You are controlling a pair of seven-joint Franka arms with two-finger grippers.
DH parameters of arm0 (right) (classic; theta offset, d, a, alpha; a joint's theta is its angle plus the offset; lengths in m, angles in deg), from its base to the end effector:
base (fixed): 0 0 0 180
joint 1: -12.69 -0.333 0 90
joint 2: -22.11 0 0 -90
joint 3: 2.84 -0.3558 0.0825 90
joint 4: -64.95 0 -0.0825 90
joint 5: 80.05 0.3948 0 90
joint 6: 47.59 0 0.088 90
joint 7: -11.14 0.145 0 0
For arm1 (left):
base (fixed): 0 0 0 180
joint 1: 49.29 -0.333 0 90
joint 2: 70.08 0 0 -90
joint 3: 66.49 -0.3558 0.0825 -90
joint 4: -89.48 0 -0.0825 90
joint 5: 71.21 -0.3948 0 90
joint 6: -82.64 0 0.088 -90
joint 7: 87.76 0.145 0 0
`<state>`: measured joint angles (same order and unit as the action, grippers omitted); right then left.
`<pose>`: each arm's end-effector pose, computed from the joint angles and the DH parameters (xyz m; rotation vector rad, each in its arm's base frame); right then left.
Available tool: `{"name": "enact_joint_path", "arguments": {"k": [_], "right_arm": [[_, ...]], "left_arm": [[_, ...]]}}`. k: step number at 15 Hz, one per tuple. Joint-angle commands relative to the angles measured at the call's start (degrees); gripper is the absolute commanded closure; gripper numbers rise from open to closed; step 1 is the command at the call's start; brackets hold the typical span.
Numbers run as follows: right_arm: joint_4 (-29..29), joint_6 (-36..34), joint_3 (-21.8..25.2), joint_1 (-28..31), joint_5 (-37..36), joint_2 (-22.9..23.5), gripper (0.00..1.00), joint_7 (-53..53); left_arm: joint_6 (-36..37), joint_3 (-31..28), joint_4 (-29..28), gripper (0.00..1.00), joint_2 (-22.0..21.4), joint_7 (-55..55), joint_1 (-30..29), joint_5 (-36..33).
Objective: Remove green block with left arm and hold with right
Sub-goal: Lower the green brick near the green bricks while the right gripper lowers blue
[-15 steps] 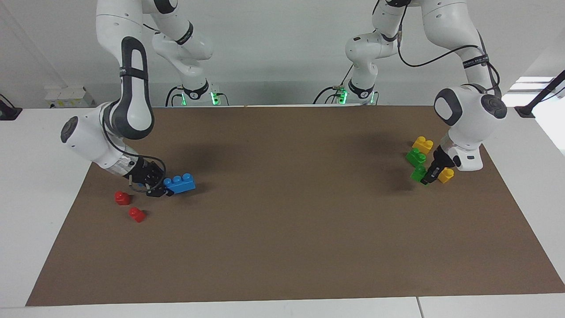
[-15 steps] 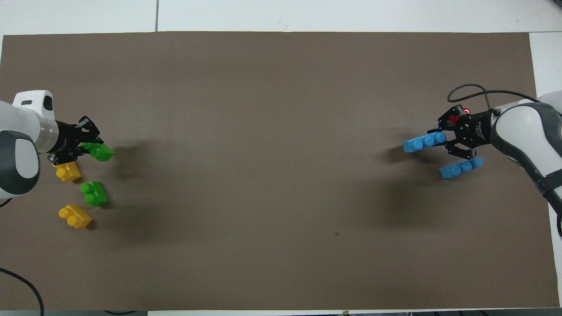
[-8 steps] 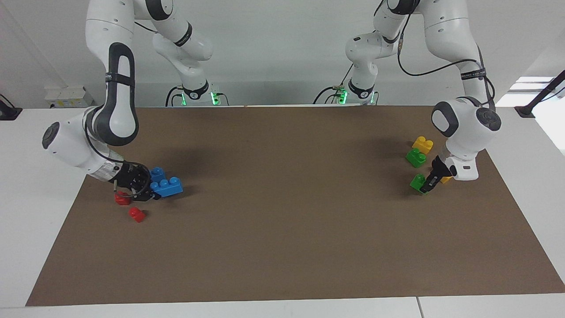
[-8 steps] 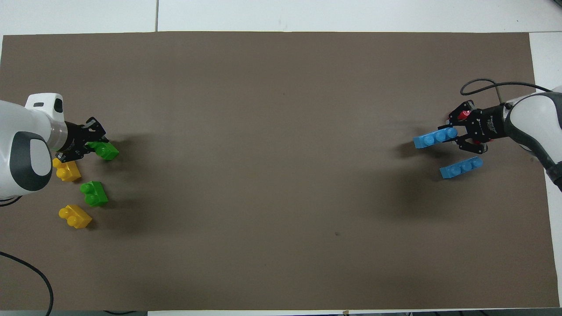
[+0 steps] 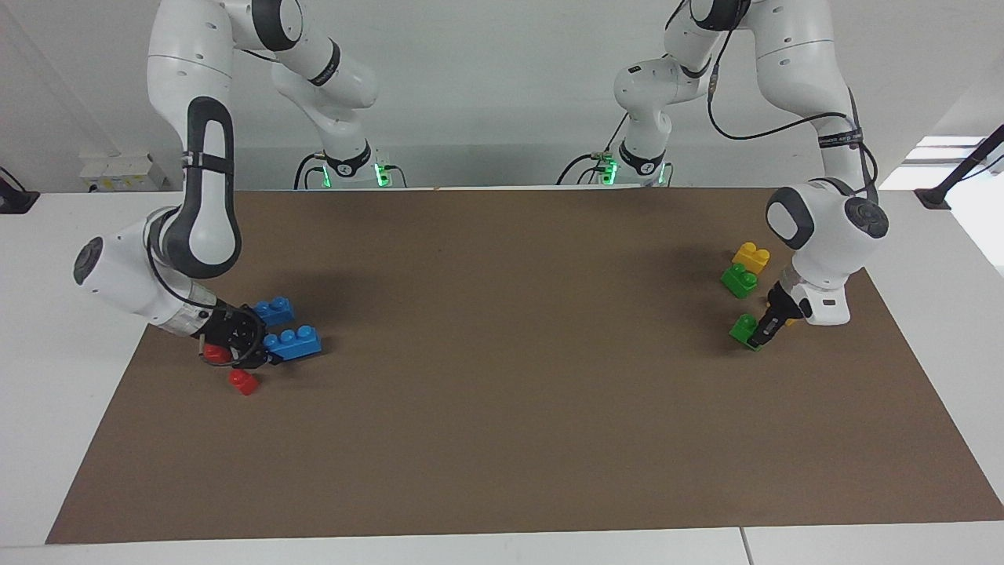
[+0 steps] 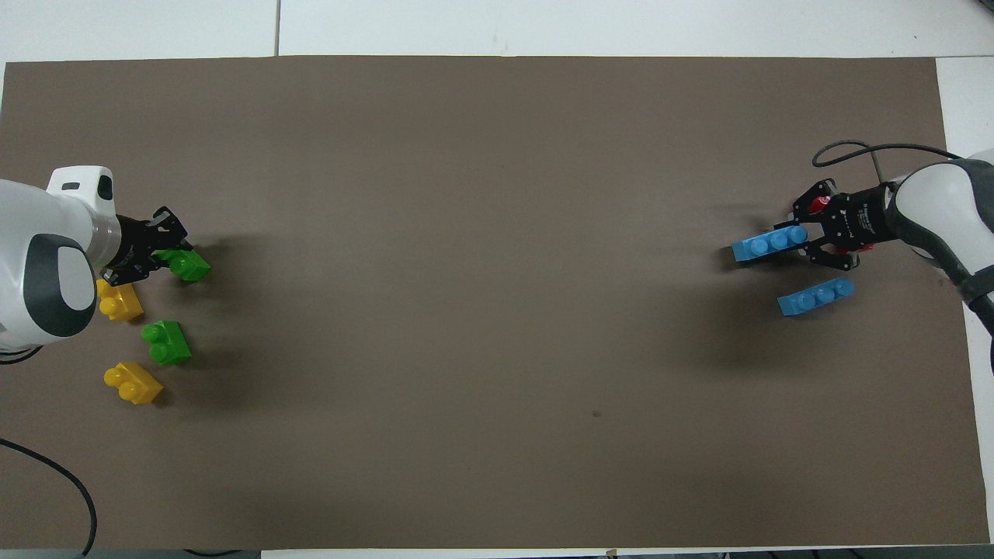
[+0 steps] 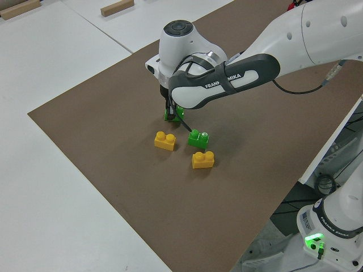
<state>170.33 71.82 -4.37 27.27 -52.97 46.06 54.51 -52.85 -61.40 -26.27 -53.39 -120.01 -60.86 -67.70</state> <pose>0.6367 -0.1098 0.2878 -2.2442 1.6322 0.3793 0.6200 0.0697 0.3053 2.8635 1.0826 0.0567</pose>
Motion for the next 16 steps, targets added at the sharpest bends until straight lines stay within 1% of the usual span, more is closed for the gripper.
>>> {"name": "enact_joint_path", "arguments": {"k": [1,7,8,9,10,11,13,14,15,16], "right_arm": [[0.52,1.87,-0.75,0.19,-1.41,0.48,1.00,-0.74],[1.32,3.72,-0.75,0.01,-1.41,0.39,1.00,-0.74],[1.75,3.98,-0.75,0.01,-1.50,0.39,1.00,-0.74],[1.85,4.07,-0.75,0.01,-1.41,0.39,1.00,-0.74],[2.02,4.77,-0.75,0.01,-1.41,0.30,1.00,-0.74],[2.72,5.64,-0.75,0.01,-1.41,0.30,1.00,-0.83],[3.34,6.62,-0.75,0.01,-1.41,0.13,1.00,-0.83],[3.34,6.71,-0.75,0.01,-1.41,0.13,0.98,-0.83],[3.52,6.71,-0.75,0.01,-1.41,0.13,0.91,-0.83],[3.52,6.80,-0.75,-0.07,-1.41,0.04,0.74,-0.83]], "left_arm": [[-1.62,0.45,-0.35,1.00,0.63,1.05,-0.91,-0.44],[-2.59,0.37,-0.35,1.00,0.98,1.31,-1.00,-0.44],[-2.59,0.45,-0.35,0.94,0.98,1.31,-1.00,-0.44],[-2.59,0.45,-0.35,0.74,0.98,1.31,-1.00,-0.44],[-2.50,0.45,-0.35,0.42,0.98,1.31,-1.00,-0.44],[-2.42,0.45,-0.18,0.00,0.98,1.31,-1.00,-0.44],[-1.98,0.45,0.09,0.00,0.80,1.31,-0.91,-0.44],[-1.98,0.45,0.26,0.00,0.71,1.31,-0.74,-0.44],[-1.80,0.45,0.52,0.00,0.54,1.31,-0.47,-0.44],[-1.63,0.45,0.88,0.00,0.28,1.31,-0.12,-0.44]]}}
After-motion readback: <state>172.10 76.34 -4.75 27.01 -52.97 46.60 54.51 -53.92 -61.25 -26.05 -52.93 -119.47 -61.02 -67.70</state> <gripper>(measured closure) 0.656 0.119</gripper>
